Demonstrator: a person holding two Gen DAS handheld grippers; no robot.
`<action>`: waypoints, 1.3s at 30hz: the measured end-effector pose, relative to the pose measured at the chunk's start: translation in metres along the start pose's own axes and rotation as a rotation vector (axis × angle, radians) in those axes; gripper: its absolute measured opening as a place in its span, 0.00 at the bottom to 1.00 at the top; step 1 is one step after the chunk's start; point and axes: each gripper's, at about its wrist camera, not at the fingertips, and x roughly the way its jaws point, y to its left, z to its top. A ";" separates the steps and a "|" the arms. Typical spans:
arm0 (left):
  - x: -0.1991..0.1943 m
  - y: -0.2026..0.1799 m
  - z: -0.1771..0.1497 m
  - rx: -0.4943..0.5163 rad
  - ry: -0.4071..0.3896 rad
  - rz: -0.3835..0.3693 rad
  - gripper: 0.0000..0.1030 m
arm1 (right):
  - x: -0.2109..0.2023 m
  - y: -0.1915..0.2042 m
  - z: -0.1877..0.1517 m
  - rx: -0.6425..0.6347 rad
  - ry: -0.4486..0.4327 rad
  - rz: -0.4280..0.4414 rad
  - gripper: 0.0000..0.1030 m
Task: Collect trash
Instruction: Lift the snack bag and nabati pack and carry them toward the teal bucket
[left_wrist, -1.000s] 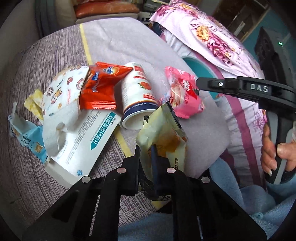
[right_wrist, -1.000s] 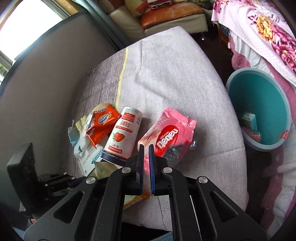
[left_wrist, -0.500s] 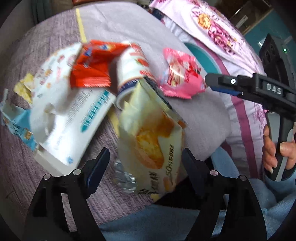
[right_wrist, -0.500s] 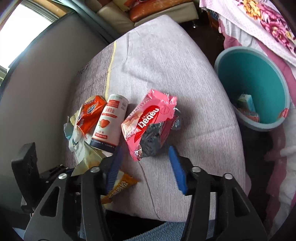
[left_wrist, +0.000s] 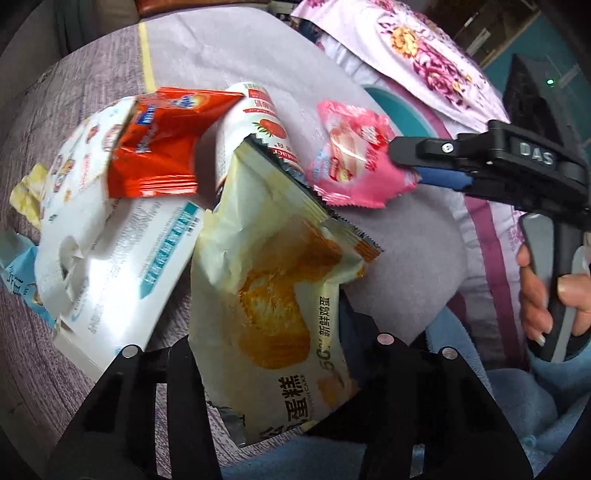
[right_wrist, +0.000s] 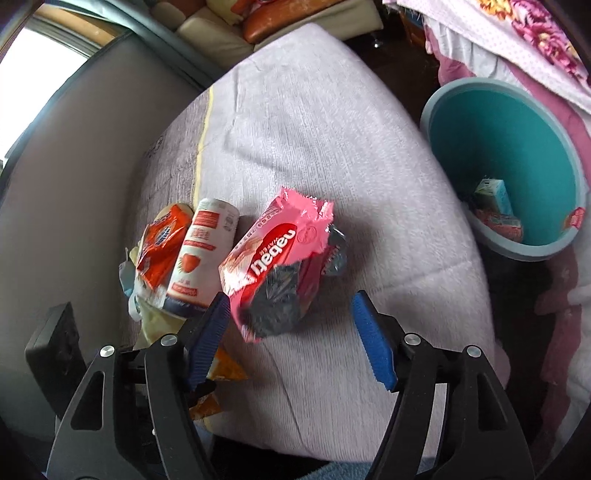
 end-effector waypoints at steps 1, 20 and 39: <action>-0.002 0.002 0.000 -0.007 -0.005 -0.007 0.46 | 0.005 0.001 0.003 0.002 0.007 0.008 0.64; -0.077 0.005 0.020 -0.067 -0.201 -0.009 0.46 | -0.021 0.019 0.003 -0.083 -0.094 0.009 0.08; -0.031 -0.074 0.139 0.088 -0.198 -0.034 0.46 | -0.122 -0.049 0.049 0.047 -0.298 -0.057 0.08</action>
